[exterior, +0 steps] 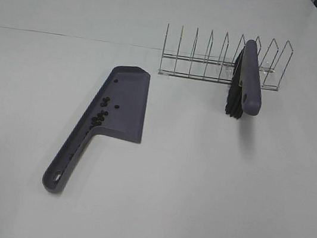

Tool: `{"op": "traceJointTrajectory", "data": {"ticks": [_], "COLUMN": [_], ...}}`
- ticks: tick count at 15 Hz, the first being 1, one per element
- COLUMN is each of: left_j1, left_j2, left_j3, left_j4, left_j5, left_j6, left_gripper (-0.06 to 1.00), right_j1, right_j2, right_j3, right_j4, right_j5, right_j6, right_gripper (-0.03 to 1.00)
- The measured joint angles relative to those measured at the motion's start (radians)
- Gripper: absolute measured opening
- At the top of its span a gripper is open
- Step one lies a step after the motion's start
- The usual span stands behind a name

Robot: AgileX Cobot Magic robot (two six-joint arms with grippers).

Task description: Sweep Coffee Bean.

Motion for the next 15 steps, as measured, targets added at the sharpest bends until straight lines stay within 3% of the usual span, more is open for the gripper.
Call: {"op": "traceJointTrajectory", "data": {"ticks": [6, 9, 15], "left_j1": [0.019, 0.184, 0.455], "left_j2": [0.0, -0.006, -0.119], "left_j3": [0.0, 0.0, 0.0], "left_j4": [0.0, 0.0, 0.0], "left_j5": [0.0, 0.0, -0.003], "left_j6": [0.001, 0.001, 0.003], "left_gripper": [0.69, 0.69, 0.69], "right_j1": [0.0, -0.055, -0.335], "right_j2": [0.0, -0.014, -0.224], "right_j3": [0.0, 0.0, 0.0], "right_j4": [0.0, 0.006, 0.008], "right_j5": [0.0, 0.0, 0.0], "right_j6": [0.0, 0.0, 0.0], "right_gripper": [0.72, 0.72, 0.72]}}
